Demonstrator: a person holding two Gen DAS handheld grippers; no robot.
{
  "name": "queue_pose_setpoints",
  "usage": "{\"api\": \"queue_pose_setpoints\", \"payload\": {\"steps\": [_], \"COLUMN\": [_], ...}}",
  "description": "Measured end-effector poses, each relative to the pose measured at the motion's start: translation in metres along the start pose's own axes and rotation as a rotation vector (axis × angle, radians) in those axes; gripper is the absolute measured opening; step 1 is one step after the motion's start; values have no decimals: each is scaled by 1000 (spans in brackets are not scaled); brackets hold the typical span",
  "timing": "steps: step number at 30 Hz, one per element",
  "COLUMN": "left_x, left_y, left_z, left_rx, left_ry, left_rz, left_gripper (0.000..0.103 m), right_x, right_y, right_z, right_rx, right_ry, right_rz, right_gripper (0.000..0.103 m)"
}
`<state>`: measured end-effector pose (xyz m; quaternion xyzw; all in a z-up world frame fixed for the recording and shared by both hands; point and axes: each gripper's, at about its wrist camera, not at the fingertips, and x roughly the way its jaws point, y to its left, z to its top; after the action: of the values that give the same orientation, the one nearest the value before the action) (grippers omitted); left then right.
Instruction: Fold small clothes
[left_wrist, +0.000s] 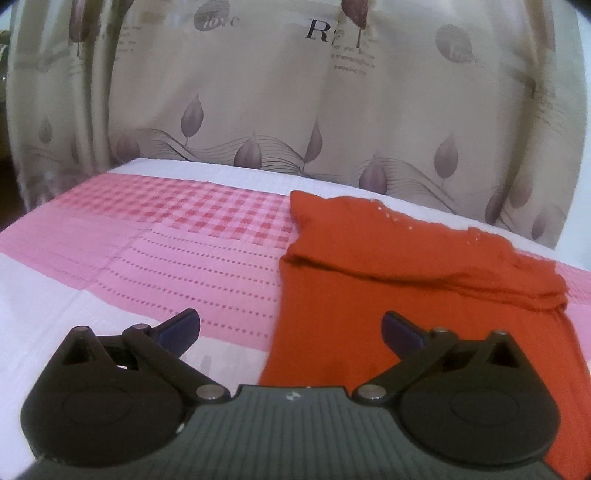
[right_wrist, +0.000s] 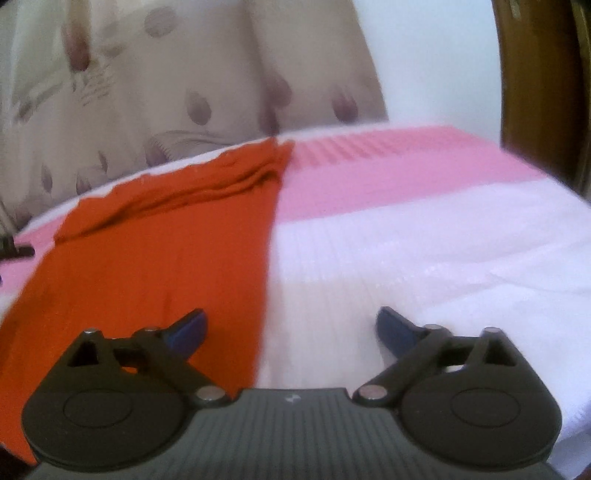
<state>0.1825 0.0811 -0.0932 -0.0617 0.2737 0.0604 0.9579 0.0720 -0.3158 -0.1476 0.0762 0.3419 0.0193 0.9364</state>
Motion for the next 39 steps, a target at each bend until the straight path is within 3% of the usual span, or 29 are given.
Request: {"api": "queue_pose_setpoints", "payload": {"steps": [4, 24, 33, 39], "left_x": [-10, -47, -62, -66], "left_y": [0, -2, 19, 42], "left_z": [-6, -28, -46, -57], "left_rx": [17, 108, 125, 85], "left_ry": [8, 7, 92, 180], "left_rz": [1, -14, -172, -295], "left_gripper": [103, 103, 103, 102], "right_x": [-8, -22, -28, -43], "right_y": [11, 5, 13, -9], "right_z": [-18, -36, -42, -49], "right_rx": [-87, -58, -81, -8], "right_ry": [-25, -77, -93, -97], "right_rz": [-33, -4, -85, 96], "right_gripper": [103, 103, 103, 103]}}
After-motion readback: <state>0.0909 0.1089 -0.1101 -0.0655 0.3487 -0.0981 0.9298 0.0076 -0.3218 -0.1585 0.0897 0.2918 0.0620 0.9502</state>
